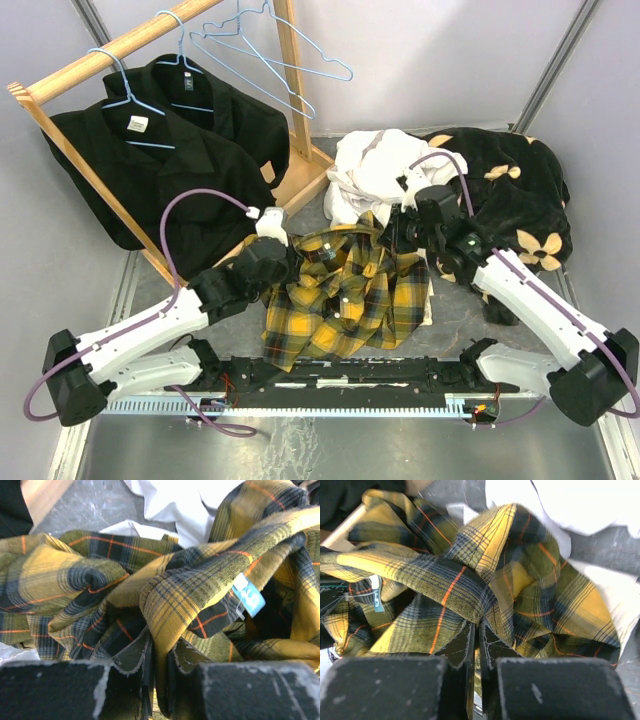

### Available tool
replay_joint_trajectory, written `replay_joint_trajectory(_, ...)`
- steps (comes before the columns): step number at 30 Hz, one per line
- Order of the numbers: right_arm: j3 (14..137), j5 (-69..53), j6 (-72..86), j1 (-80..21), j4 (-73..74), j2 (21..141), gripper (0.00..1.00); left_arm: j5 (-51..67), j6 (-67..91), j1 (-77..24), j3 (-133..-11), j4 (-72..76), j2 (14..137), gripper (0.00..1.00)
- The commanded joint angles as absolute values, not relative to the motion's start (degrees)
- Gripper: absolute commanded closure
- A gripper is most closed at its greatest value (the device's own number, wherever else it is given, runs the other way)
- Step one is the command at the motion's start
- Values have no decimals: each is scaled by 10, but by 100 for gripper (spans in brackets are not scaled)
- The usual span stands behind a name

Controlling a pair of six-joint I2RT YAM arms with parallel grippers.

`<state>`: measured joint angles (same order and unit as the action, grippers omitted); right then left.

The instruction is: Place the shirt on the hanger

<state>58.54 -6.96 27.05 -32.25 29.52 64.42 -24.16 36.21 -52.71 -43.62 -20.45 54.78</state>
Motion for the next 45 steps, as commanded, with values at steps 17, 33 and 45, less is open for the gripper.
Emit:
replay_joint_trajectory(17,570,45,295,-391,290,640,39,-210,349,-525,-440,-235,523,34)
replay_joint_trajectory(33,570,62,285,-390,374,519,1,-225,346,-525,-512,-385,462,8)
replay_joint_trajectory(45,562,64,238,-391,396,504,1,-218,364,-524,-549,-469,499,1)
